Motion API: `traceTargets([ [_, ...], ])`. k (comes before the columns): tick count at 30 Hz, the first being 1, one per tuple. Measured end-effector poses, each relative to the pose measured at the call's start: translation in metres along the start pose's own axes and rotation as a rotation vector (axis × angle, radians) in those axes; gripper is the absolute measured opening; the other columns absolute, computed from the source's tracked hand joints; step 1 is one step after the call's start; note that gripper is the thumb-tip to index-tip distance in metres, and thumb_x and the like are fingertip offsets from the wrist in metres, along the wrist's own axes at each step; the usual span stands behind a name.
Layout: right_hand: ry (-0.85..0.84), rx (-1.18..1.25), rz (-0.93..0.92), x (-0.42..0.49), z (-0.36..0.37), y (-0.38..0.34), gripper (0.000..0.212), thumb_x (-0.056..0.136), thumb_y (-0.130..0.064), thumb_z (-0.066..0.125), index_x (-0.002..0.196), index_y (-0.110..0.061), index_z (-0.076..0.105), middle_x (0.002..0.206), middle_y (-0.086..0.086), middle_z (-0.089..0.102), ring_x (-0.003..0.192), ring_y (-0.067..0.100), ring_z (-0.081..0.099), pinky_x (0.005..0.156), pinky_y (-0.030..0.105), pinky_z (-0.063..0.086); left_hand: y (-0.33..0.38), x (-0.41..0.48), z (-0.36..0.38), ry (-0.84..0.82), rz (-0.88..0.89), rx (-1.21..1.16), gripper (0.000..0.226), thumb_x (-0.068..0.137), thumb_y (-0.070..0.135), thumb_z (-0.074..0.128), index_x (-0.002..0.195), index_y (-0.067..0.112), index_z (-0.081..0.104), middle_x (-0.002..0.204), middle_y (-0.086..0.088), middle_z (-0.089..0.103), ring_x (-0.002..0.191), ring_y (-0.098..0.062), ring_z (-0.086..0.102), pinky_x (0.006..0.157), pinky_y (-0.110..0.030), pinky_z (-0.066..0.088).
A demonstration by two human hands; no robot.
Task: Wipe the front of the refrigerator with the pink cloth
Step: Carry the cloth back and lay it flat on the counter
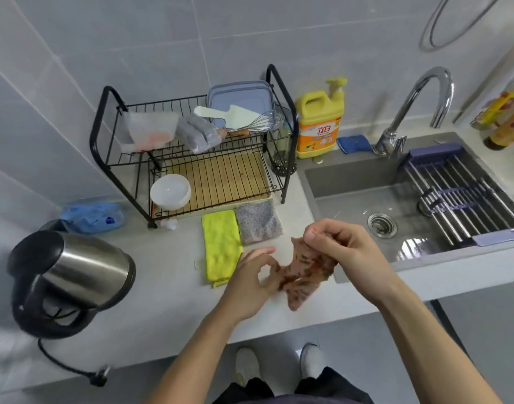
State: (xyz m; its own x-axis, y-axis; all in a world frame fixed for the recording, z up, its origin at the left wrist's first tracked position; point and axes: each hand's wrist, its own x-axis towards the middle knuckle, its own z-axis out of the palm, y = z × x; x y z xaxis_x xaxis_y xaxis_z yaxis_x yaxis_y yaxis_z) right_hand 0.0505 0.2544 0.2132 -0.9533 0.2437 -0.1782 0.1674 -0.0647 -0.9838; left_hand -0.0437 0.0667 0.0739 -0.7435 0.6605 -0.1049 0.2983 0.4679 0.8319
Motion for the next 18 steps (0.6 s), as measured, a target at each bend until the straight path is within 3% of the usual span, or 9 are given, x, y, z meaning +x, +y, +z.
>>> traceTargets([
  [2, -0.039, 0.025, 0.025, 0.004, -0.008, 0.0, 0.022, 0.084, -0.018, 0.087, 0.087, -0.005, 0.069, 0.071, 0.006, 0.067, 0.065, 0.015, 0.067, 0.06, 0.019, 0.052, 0.004, 0.003, -0.001, -0.072, -0.051, -0.066, 0.02, 0.09, 0.022, 0.078, 0.085, 0.028, 0.059, 0.14, 0.019, 0.058, 0.133, -0.004, 0.05, 0.108, -0.033, 0.045],
  [4, -0.059, -0.017, 0.03, 0.007, -0.016, 0.001, 0.018, 0.084, -0.003, 0.082, 0.091, 0.0, 0.065, 0.07, 0.003, 0.07, 0.063, 0.015, 0.07, 0.059, 0.021, 0.054, 0.012, 0.004, -0.001, -0.158, -0.159, -0.253, 0.025, 0.087, 0.011, 0.078, 0.089, 0.022, 0.055, 0.129, 0.012, 0.065, 0.114, -0.01, 0.065, 0.089, -0.026, 0.053],
  [6, -0.057, -0.085, 0.027, 0.01, -0.022, 0.002, 0.013, 0.088, 0.003, 0.078, 0.091, -0.004, 0.068, 0.072, 0.008, 0.074, 0.064, 0.02, 0.073, 0.058, 0.024, 0.056, 0.019, 0.005, -0.001, -0.233, -0.241, -0.395, 0.031, 0.088, 0.002, 0.074, 0.102, 0.019, 0.053, 0.128, 0.002, 0.063, 0.091, -0.013, 0.068, 0.07, -0.023, 0.054],
  [8, -0.044, -0.093, 0.036, 0.013, -0.027, 0.004, 0.012, 0.09, 0.003, 0.077, 0.091, -0.007, 0.071, 0.075, 0.013, 0.075, 0.062, 0.024, 0.074, 0.054, 0.029, 0.058, 0.02, 0.006, 0.0, -0.282, -0.273, -0.413, 0.04, 0.093, 0.004, 0.065, 0.123, 0.027, 0.052, 0.137, 0.013, 0.052, 0.076, -0.011, 0.064, 0.067, -0.026, 0.052],
  [10, -0.025, -0.073, 0.039, 0.016, -0.03, 0.007, 0.01, 0.091, 0.001, 0.077, 0.092, -0.008, 0.073, 0.076, 0.014, 0.074, 0.055, 0.023, 0.069, 0.047, 0.035, 0.057, 0.02, 0.005, 0.002, -0.347, -0.283, -0.397, 0.052, 0.091, 0.014, 0.059, 0.138, 0.034, 0.049, 0.137, 0.026, 0.051, 0.072, -0.015, 0.06, 0.063, -0.027, 0.049],
  [11, -0.014, -0.074, 0.029, 0.017, -0.03, 0.008, 0.009, 0.092, 0.0, 0.076, 0.093, -0.009, 0.075, 0.077, 0.013, 0.073, 0.053, 0.024, 0.066, 0.045, 0.038, 0.056, 0.019, 0.005, 0.003, -0.384, -0.279, -0.372, 0.053, 0.089, 0.016, 0.059, 0.139, 0.033, 0.053, 0.133, 0.021, 0.059, 0.074, -0.016, 0.061, 0.062, -0.026, 0.048],
  [14, 0.053, -0.087, -0.016, 0.022, -0.031, 0.01, 0.013, 0.093, -0.004, 0.074, 0.09, -0.015, 0.078, 0.079, 0.015, 0.073, 0.059, 0.026, 0.065, 0.046, 0.04, 0.055, 0.013, 0.001, 0.008, -0.431, -0.297, -0.295, 0.03, 0.089, 0.021, 0.067, 0.119, 0.019, 0.07, 0.111, -0.005, 0.076, 0.083, -0.012, 0.066, 0.068, -0.025, 0.049],
  [16, 0.116, -0.099, -0.041, 0.025, -0.032, 0.009, 0.011, 0.094, -0.005, 0.074, 0.091, -0.015, 0.079, 0.086, 0.012, 0.076, 0.069, 0.019, 0.069, 0.051, 0.03, 0.058, 0.011, -0.001, 0.009, -0.366, -0.333, -0.242, 0.027, 0.086, 0.031, 0.069, 0.106, 0.014, 0.073, 0.1, -0.007, 0.077, 0.082, -0.009, 0.065, 0.07, -0.026, 0.046],
  [18, 0.18, -0.144, -0.059, 0.029, -0.033, 0.01, 0.007, 0.093, -0.009, 0.076, 0.094, -0.015, 0.079, 0.085, 0.001, 0.078, 0.076, 0.009, 0.073, 0.061, 0.022, 0.059, 0.006, 0.001, 0.006, -0.261, -0.333, -0.155, 0.023, 0.089, 0.035, 0.067, 0.083, 0.012, 0.067, 0.076, 0.002, 0.072, 0.069, -0.005, 0.056, 0.066, -0.03, 0.041],
])
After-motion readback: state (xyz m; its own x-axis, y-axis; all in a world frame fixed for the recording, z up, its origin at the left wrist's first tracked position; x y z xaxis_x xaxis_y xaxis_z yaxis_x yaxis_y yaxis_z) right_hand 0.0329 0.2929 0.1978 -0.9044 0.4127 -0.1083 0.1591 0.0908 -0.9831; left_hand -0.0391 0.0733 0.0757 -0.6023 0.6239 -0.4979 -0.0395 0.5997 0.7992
